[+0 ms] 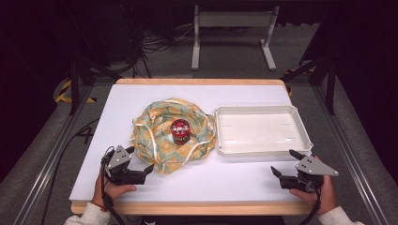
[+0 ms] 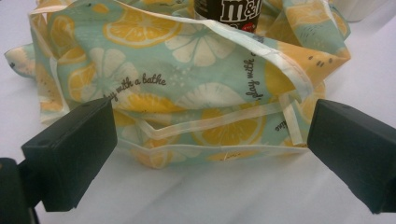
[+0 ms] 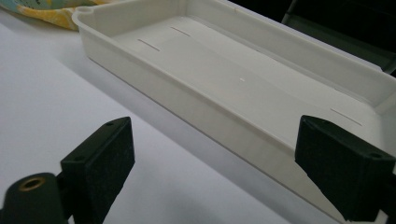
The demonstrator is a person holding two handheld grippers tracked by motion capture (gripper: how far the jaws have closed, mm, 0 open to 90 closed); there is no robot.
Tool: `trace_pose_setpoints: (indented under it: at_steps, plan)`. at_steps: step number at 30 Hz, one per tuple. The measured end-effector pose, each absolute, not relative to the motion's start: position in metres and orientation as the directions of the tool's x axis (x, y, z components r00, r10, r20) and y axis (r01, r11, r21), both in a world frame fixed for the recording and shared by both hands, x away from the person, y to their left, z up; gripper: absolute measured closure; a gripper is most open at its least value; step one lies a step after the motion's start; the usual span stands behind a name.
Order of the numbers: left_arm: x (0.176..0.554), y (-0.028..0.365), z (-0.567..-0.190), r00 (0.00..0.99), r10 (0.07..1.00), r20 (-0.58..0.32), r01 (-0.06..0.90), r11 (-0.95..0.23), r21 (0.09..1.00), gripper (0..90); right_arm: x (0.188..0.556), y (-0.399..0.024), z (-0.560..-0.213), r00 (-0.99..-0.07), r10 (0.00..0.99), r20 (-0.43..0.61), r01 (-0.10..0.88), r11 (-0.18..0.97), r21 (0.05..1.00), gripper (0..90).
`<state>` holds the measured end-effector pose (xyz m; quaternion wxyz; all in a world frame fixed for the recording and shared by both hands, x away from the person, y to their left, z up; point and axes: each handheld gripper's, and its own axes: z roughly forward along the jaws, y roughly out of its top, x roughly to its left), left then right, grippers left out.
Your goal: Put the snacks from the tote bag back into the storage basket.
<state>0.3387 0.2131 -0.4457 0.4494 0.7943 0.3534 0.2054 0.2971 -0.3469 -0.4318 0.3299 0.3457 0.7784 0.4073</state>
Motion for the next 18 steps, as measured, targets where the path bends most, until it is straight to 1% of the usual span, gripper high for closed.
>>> trace_pose_setpoints:
  at_steps: [13, 18]
  plan:
    - [0.339, 0.208, -0.438, 0.697, 0.717, 0.011, 0.36, -0.364, 0.859, 3.5, 0.29, -0.346, -0.43, -0.533, 0.809, -0.247, 0.274, 0.441, 0.854, 12.8]
    - [0.342, 0.206, -0.421, 0.71, 0.704, 0.011, 0.345, -0.361, 0.866, 4.4, 0.291, -0.345, -0.431, -0.534, 0.808, -0.248, 0.274, 0.443, 0.853, 12.9]
